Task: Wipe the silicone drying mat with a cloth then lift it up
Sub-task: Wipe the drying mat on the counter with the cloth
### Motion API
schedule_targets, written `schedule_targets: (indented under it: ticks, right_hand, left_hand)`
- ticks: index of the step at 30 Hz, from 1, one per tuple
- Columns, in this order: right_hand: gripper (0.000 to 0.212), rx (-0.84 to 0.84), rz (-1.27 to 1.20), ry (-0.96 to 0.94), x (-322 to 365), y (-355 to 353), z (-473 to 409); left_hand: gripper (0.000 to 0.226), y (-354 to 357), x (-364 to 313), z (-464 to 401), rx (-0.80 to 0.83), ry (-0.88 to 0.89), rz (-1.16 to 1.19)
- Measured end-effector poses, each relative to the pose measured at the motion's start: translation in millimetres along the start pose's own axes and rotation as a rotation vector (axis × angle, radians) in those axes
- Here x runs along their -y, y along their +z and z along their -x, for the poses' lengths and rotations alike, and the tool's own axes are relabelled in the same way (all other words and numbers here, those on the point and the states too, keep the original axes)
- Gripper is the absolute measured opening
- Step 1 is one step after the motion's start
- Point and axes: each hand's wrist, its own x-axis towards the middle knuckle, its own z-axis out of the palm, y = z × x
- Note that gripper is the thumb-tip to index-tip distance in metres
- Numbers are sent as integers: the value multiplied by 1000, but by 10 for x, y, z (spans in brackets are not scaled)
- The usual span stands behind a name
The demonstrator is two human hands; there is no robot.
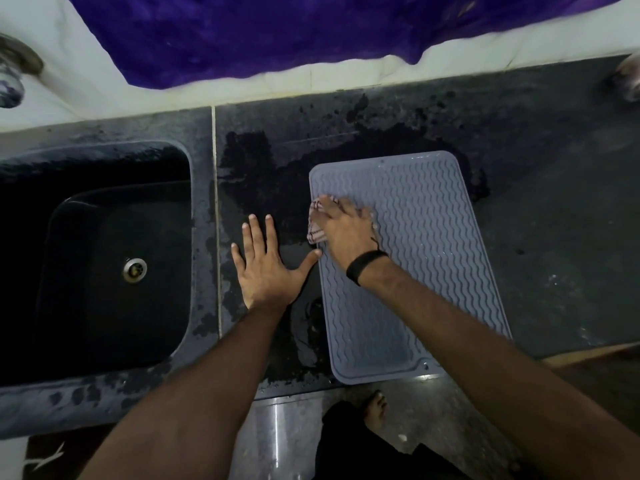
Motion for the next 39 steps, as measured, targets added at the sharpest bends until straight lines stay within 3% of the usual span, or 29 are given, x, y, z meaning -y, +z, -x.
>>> schedule_targets:
  ticks: [4,8,10,13,18,23,27,29,33,39]
  right_hand:
    - [56,-26,-88,18,-21,-148,49]
    - [64,-218,-132,58,-79,-474,-377]
    - [59,-171,-126,64,-100,-541,-637]
    - [44,100,-69,49,-70,-464,-757]
    - [46,-5,43,21,3,-306,-284]
    - [56,31,6,-15,12,-275,70]
    - [66,-115,1,62,-57,-475,-236]
    - [59,-147,20,97,-70,-541,-514]
    - [48,15,56,93,-69,-437,-736]
    - [44,-8,8,85,-28,-260,-447]
  left_hand:
    - [120,-15,-12,-13,13,-6,-4]
    - [122,-37,-23,-9,30,-10,-2]
    - [123,-49,-26,-12,38,-14,-4]
    - [123,-45,-24,-9,44,-22,-12]
    - [123,-5,-11,-16,8,-18,2]
    - [121,-2,-7,-6,6,-8,-1]
    - [123,-27,-12,-7,20,-10,20]
    - [124,-40,-15,-4,27,-9,24]
    - [124,-45,-23,-2,20,-6,20]
    - [122,-22,-6,6,-3,0,22]
